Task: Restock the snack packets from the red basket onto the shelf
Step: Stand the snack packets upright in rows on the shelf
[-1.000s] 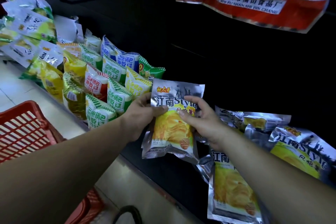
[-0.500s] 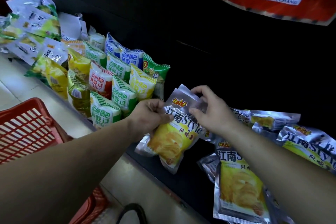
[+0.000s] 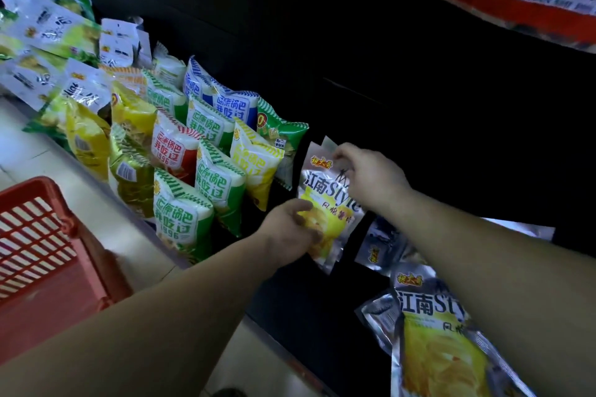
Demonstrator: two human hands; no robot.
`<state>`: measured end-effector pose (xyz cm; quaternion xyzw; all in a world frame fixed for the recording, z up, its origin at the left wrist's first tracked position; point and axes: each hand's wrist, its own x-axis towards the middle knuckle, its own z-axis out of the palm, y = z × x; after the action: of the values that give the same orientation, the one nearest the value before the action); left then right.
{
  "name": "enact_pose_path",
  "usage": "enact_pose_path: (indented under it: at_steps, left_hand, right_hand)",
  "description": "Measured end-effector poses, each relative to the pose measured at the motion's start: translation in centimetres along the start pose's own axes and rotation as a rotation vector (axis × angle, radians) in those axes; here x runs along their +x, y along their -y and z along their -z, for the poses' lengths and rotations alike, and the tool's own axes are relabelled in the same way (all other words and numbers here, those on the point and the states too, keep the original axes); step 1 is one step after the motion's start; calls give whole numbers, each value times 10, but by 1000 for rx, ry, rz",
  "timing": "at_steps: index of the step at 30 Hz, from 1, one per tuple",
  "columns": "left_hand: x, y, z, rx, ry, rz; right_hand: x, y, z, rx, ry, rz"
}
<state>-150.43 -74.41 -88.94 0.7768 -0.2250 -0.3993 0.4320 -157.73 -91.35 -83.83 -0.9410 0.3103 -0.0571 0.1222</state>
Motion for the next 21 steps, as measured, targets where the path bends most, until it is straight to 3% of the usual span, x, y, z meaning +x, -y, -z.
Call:
enact_pose_path:
  at_steps: [7,14,19,21]
  left_hand:
    - [25,-25,-18,57,217,-1]
    - [31,5,-34,192,41,-49]
    - [26,26,-32,291,-31,-74]
    - [28,29,-35,282,-17,-81]
  right_hand:
    - [21,-29,9,28,-78,18]
    - [-42,-26,7,113,-353,81]
    - [-82,-35,-21,402,-96,-243]
    - [-94,-46,-29,410,-17,-243]
